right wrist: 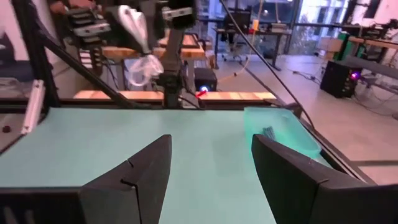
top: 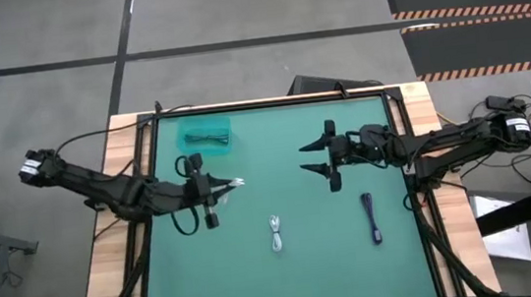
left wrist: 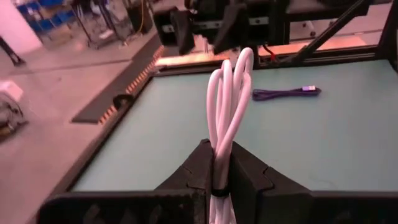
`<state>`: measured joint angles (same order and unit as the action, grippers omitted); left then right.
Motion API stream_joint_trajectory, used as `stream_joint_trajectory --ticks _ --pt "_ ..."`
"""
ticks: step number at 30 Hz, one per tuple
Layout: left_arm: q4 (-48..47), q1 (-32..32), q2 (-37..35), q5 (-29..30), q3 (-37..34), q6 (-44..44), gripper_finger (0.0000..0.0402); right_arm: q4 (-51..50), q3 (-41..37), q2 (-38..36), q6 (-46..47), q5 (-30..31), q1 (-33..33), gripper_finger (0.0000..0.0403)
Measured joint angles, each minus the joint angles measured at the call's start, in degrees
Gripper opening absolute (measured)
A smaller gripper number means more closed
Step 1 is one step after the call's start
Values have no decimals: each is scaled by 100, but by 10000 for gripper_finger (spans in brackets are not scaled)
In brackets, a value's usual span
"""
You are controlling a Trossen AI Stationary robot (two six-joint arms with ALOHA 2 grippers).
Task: Pick and place USB-C Cables
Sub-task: Put the left white USB cable into the blue bin
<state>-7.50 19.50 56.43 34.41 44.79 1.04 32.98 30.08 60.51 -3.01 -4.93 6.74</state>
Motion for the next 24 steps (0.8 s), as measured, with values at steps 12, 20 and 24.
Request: stream_joint_trajectory --ticks 12,20,24 --pt "1091 -1189 11 -1514 23 -1493 17 954 -210 -2 25 -2 -520 215" --pt "1273 -1934 29 -2285 18 -1552 17 974 -213 -9 44 45 -649 215" --pt "1363 -2206 59 -2608 27 -1692 17 974 -218 -9 18 48 -629 215"
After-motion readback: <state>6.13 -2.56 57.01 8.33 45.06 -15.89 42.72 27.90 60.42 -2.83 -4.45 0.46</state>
